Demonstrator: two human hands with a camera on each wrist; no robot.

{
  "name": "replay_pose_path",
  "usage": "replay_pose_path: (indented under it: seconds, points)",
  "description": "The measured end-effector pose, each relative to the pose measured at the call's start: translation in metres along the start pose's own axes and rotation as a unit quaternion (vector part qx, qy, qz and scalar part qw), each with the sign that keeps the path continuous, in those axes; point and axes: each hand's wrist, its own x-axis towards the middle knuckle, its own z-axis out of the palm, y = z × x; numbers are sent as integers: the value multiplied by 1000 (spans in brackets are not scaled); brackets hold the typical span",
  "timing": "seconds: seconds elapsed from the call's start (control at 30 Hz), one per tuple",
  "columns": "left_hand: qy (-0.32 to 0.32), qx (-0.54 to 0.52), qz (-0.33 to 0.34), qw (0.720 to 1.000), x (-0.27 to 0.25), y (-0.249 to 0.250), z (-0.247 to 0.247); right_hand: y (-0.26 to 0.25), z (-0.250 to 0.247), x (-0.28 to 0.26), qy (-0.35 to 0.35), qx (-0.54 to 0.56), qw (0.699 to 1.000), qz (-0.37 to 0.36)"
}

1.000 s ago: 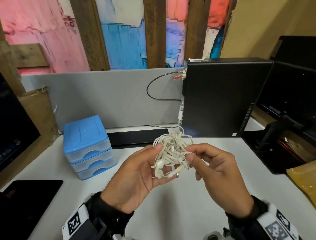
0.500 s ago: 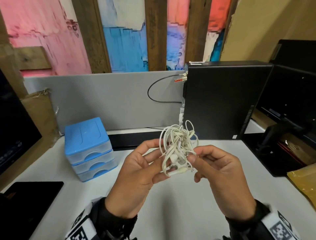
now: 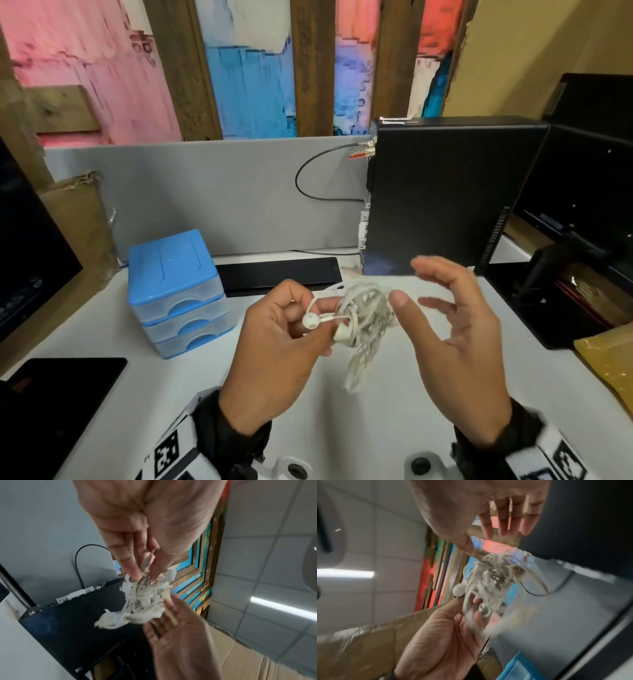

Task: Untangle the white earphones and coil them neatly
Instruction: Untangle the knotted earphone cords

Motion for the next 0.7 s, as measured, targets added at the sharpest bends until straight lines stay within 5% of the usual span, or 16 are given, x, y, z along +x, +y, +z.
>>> replay_pose_path:
  seconds: [0.07, 0.17, 0.4, 0.53, 0.7]
  points:
    - [-25, 41, 3, 999, -2, -5, 1, 0, -5, 0, -83, -66, 991, -79]
    - [-59, 91, 13, 994, -6, -10, 3, 2, -4, 1, -183, -96, 977, -59]
    - [-79, 76, -91, 990, 2, -20, 0, -2, -19, 23, -20, 102, 991, 85]
    - [-73, -153, -266, 949, 11, -21, -4, 1, -28, 33, -24, 151, 975, 163]
    - [-108, -296, -301, 900, 16, -16, -9, 5, -26, 34, -49, 124, 976, 173]
